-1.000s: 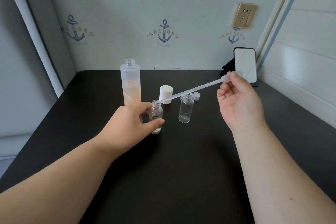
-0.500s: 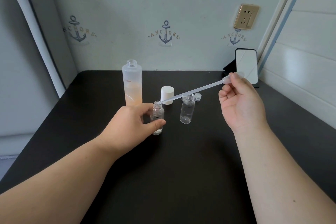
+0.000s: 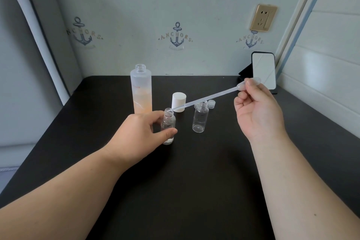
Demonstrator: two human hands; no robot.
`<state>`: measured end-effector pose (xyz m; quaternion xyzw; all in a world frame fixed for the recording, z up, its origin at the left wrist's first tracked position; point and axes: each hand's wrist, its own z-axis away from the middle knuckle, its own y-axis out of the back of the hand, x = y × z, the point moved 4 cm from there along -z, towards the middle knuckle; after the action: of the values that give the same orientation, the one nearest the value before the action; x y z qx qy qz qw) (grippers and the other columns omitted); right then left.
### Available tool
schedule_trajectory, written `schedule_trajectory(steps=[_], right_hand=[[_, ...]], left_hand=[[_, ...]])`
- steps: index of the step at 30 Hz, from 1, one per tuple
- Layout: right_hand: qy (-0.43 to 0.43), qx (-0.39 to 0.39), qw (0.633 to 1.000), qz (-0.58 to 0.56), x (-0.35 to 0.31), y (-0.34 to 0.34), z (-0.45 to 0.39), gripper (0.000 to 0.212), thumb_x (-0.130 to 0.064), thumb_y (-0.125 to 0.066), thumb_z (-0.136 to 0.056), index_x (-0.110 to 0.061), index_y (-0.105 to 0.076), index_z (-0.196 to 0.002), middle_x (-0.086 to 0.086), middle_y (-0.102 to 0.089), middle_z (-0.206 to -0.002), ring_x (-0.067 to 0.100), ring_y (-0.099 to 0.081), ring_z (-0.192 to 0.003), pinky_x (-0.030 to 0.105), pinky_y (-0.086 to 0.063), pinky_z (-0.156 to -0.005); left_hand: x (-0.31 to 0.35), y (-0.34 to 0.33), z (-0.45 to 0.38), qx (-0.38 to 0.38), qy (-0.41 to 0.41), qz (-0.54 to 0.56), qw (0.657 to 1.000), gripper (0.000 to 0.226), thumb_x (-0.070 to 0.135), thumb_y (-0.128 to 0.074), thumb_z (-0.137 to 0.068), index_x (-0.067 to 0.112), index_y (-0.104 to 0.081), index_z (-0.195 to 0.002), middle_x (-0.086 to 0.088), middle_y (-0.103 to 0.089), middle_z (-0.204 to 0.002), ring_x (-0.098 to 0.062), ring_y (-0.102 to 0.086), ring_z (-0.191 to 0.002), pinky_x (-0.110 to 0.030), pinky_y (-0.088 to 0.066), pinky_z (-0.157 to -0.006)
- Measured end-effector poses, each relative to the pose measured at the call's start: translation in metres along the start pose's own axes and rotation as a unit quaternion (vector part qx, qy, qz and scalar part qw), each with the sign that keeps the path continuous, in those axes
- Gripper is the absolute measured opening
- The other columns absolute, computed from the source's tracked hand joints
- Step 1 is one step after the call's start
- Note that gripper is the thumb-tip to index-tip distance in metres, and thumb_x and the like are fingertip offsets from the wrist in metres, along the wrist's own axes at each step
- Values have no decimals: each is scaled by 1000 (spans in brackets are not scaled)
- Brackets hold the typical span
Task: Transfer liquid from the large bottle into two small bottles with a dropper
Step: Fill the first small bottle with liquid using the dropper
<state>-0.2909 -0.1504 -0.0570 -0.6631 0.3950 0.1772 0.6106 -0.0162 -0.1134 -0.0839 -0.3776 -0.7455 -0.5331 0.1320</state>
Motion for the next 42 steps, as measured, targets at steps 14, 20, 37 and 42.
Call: schedule_trajectory(steps=[14, 20, 37, 42], right_hand=[[16, -6, 1000, 12, -1, 2, 1, 24, -5, -66, -94, -17, -79, -78, 3, -70, -77, 10, -56, -60, 19, -48, -63], [19, 2, 1000, 16, -2, 2, 1, 25, -3, -66, -93, -16, -80, -78, 2, -70, -77, 10, -57, -60, 19, -48, -64], [-31, 47, 995, -86, 1, 5, 3, 11, -13, -68, -94, -5, -71, -101, 2, -71, -81, 11, -66, -67, 22, -53, -63], [-38, 45, 995, -76, 4, 3, 2, 8, -14, -68, -95, -6, -71, -97, 3, -72, -85, 12, -66, -68, 23, -53, -64]], left_hand=[[0, -1, 0, -3, -6, 10, 1000, 21, 54, -68, -82, 33, -67, -85, 27, -59, -70, -3, -51, -60, -14, -42, -58], [1, 1, 1, 1, -12, 9, 1000, 15, 50, -72, -82, 45, -59, -76, 26, -58, -69, -5, -50, -60, -14, -42, -57], [-10, 26, 6, 224, 36, 135, 965, 31, 62, -58, -87, 38, -63, -106, 17, -66, -92, -7, -64, -83, -20, -52, -69], [-34, 25, -9, 206, 139, 125, 961, 75, 45, -73, -87, 27, -35, -149, 10, -53, -135, -6, -54, -119, -30, -50, -95]])
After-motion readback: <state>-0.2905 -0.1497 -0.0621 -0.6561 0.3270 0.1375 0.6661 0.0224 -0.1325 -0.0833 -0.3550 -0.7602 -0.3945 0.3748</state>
